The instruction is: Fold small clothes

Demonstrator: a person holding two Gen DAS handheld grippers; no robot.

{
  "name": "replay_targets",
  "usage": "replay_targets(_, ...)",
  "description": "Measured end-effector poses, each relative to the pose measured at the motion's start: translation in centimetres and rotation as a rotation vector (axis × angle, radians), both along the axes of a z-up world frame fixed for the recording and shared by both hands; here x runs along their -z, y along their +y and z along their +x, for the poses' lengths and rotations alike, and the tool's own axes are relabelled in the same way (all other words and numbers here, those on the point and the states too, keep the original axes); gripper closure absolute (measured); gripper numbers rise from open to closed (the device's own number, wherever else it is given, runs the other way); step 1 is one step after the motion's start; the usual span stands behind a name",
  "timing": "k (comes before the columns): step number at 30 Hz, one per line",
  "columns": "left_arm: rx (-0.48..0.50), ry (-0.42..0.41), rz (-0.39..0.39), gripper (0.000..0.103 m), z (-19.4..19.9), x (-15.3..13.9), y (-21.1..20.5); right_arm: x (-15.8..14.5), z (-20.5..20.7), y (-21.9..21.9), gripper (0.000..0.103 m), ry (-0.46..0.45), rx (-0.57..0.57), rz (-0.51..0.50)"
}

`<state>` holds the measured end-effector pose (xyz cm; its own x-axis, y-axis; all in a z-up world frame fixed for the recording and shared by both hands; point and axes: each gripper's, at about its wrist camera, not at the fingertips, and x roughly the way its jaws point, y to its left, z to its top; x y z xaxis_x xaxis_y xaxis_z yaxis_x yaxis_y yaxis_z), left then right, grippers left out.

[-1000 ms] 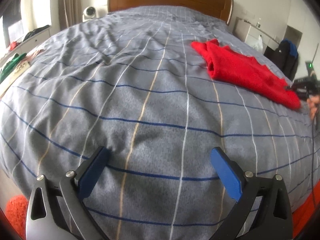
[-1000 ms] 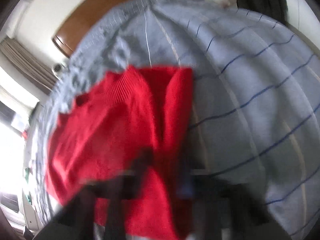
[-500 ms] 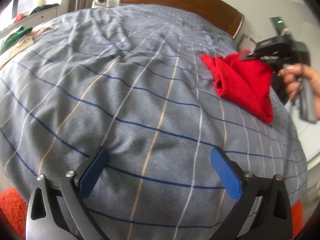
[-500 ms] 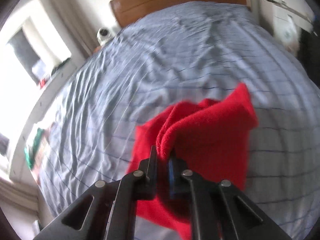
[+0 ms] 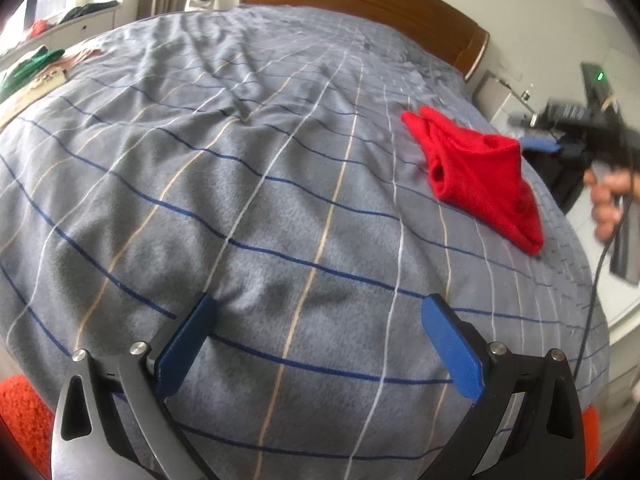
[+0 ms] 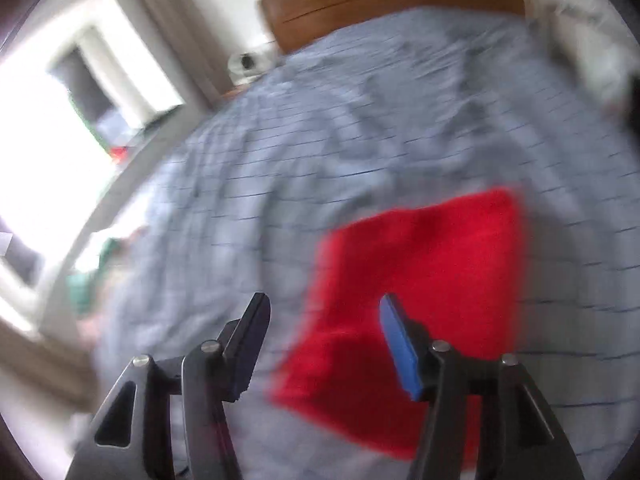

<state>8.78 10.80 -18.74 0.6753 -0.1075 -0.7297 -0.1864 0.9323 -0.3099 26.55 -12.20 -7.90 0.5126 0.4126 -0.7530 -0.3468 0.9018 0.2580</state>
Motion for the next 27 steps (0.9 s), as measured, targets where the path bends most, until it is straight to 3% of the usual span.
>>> replay_targets(1,0.002,0.0,0.004,0.001,0.0,0.0,-0.1,1.2,-0.1,0.2,0.063,0.021,-0.013,-0.017)
replay_targets(2,0.003,0.001,0.009,0.001,-0.1,0.0,-0.2,2.5,-0.1,0.7,0.083,0.047,-0.038,-0.023)
replay_targets(3,0.005,0.002,0.016,0.001,-0.2,0.1,-0.3,4.0,-0.6,1.9,0.09,0.063,-0.064,-0.041)
replay_targets(6,0.008,0.004,0.033,0.001,-0.4,0.1,-0.5,8.6,-2.7,5.7,0.096,0.086,-0.138,-0.118)
replay_targets(7,0.009,0.005,0.039,0.001,-0.5,0.2,-0.5,9.4,-3.5,6.7,0.096,0.055,-0.142,-0.145)
replay_targets(9,0.013,0.007,0.051,0.001,-0.7,0.2,-0.7,9.4,-4.4,7.7,0.098,-0.009,-0.132,-0.168)
replay_targets(13,0.019,0.012,0.07,0.001,-0.7,0.0,-1.0,8.3,-4.7,6.7,0.097,-0.03,-0.138,-0.15)
replay_targets(14,0.025,0.007,0.066,0.001,-0.8,-0.3,-1.1,7.6,-4.8,6.2,0.085,-0.032,-0.148,-0.122)
replay_targets(15,0.036,-0.004,0.054,0.001,-0.7,-0.8,-1.2,6.8,-4.9,5.5,0.06,-0.035,-0.157,-0.082)
replay_targets(17,0.074,-0.042,0.013,0.001,0.1,-2.4,-1.4,4.9,-5.8,2.7,0.032,-0.063,-0.147,0.024)
replay_targets(19,0.13,-0.071,-0.04,0.001,2.4,-4.3,-2.0,3.6,-6.6,-1.2,0.031,-0.106,-0.078,0.085)
replay_targets(22,0.24,-0.064,-0.118,0.001,8.4,-6.4,-3.6,3.7,-5.6,-5.4,0.029,-0.093,0.021,0.101)
replay_targets(24,0.329,-0.003,-0.174,0.001,13.8,-6.2,-4.8,4.4,-4.3,-7.8,0.029,-0.065,0.082,0.095)
replay_targets(27,0.302,0.082,-0.232,0.001,20.3,-4.2,-5.1,5.3,-2.4,-10.5,0.029,-0.015,0.147,0.172)
